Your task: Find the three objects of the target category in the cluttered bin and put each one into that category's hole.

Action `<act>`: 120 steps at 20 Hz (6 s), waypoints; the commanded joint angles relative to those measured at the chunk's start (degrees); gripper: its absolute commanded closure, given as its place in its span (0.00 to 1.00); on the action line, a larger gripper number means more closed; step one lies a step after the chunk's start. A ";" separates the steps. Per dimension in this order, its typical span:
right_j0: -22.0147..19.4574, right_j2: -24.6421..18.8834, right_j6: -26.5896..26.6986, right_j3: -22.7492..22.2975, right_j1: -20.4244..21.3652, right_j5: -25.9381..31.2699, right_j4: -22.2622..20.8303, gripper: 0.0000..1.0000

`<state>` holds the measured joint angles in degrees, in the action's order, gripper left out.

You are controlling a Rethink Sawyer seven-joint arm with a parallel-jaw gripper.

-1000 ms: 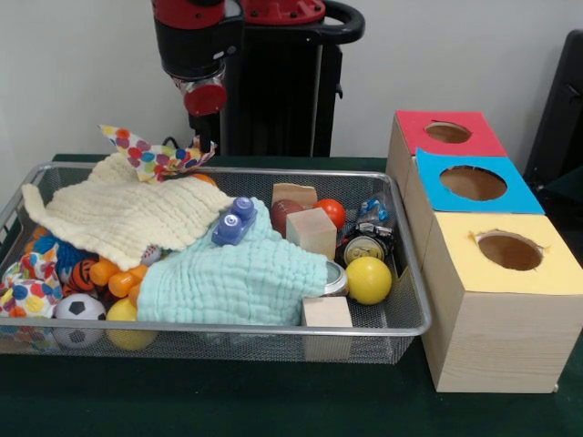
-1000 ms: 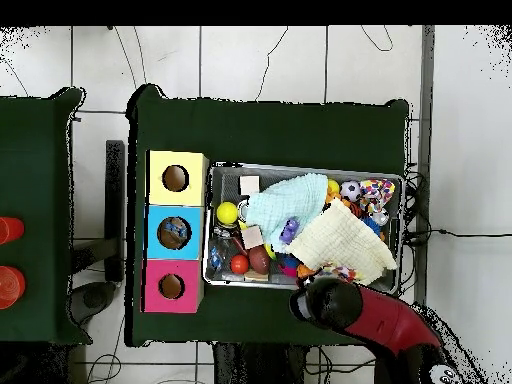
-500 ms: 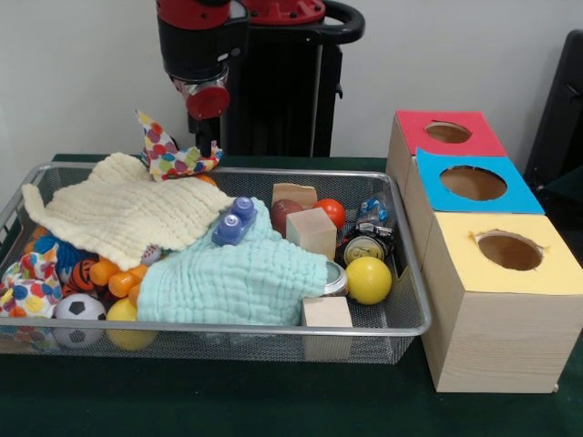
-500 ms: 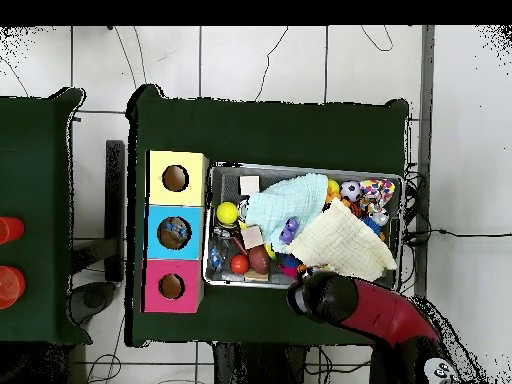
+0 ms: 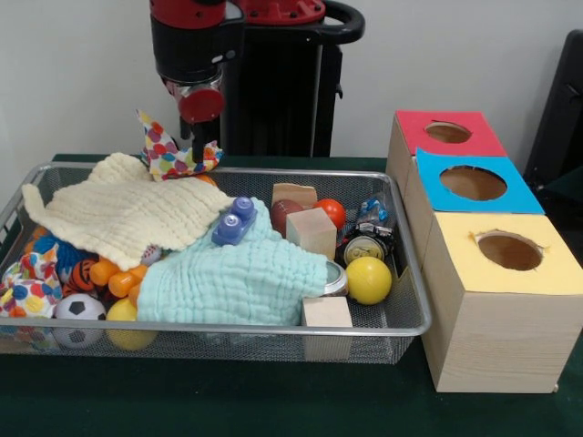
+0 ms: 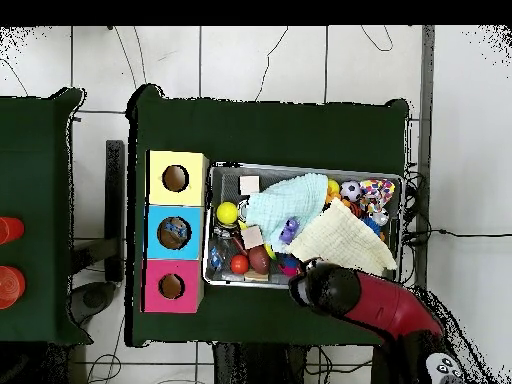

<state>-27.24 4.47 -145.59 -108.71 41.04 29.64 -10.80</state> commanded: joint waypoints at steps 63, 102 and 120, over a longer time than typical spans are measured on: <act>7.01 -12.16 4.43 0.67 -9.99 -5.59 -17.36 0.00; 21.10 -10.30 -7.61 9.27 -16.69 -9.44 -1.90 0.00; 22.34 -9.08 -5.47 11.14 -20.91 -14.16 1.44 0.00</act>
<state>-4.31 2.01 -145.60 -100.69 23.39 21.51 -13.02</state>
